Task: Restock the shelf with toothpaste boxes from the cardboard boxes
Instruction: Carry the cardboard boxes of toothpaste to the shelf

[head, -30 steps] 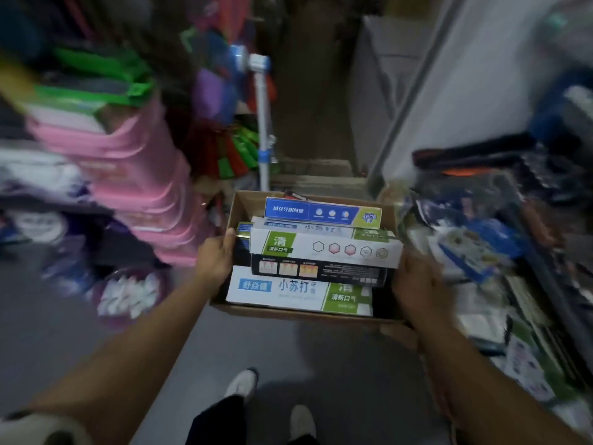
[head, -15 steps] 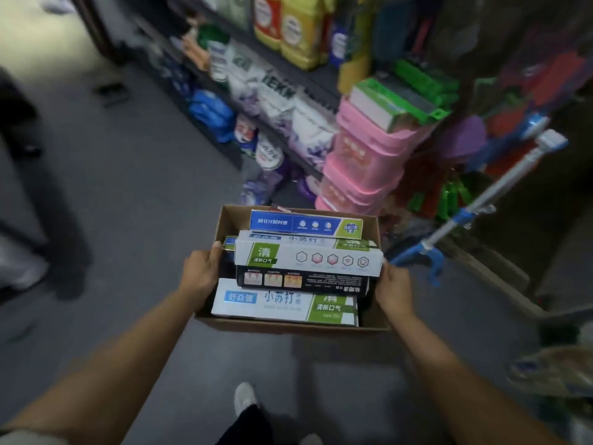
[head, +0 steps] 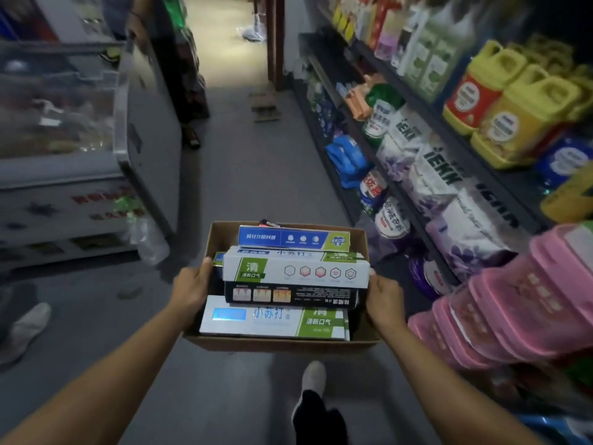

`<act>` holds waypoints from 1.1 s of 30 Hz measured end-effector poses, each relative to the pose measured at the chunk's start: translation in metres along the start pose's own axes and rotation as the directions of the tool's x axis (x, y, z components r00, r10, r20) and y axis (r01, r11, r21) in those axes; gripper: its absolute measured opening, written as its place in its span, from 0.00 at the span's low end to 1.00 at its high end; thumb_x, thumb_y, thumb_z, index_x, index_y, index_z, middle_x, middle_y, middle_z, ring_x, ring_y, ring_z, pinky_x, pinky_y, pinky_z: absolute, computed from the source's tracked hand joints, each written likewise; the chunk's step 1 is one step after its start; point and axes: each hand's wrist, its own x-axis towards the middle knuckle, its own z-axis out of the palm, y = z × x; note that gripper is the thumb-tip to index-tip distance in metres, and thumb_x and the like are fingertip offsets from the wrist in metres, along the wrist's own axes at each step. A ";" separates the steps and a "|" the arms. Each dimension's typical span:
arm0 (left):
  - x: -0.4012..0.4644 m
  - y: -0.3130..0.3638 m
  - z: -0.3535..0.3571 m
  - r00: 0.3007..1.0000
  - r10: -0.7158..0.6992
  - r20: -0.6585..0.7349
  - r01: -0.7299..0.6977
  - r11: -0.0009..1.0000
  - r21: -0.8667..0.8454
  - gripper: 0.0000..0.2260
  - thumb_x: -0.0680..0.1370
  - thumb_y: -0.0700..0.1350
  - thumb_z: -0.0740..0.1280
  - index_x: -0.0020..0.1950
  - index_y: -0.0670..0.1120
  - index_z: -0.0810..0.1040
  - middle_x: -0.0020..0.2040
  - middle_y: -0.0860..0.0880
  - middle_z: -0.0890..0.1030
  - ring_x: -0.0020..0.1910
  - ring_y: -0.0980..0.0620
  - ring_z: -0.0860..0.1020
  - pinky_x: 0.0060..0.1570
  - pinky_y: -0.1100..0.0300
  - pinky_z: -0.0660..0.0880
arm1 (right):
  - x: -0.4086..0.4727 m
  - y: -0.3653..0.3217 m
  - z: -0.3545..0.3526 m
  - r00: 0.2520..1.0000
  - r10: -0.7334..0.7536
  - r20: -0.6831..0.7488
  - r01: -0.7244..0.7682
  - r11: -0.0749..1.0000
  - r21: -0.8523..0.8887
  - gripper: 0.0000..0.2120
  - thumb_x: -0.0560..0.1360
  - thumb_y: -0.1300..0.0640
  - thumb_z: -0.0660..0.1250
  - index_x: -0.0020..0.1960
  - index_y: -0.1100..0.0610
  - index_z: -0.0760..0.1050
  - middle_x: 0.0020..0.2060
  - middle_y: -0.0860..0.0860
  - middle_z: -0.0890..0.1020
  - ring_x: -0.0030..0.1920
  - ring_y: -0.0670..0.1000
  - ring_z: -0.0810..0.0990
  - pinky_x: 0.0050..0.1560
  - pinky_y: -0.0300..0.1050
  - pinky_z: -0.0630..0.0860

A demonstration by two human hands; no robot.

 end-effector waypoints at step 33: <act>0.800 0.361 0.011 0.999 0.028 0.036 -0.026 0.998 -0.054 0.25 0.82 0.56 0.55 0.43 0.37 0.79 0.42 0.38 0.83 0.43 0.39 0.82 0.49 0.43 0.79 | 0.760 -0.345 0.269 0.998 -0.047 -0.050 0.040 0.992 -0.119 0.21 0.82 0.55 0.56 0.32 0.61 0.69 0.31 0.56 0.75 0.37 0.52 0.73 0.36 0.44 0.60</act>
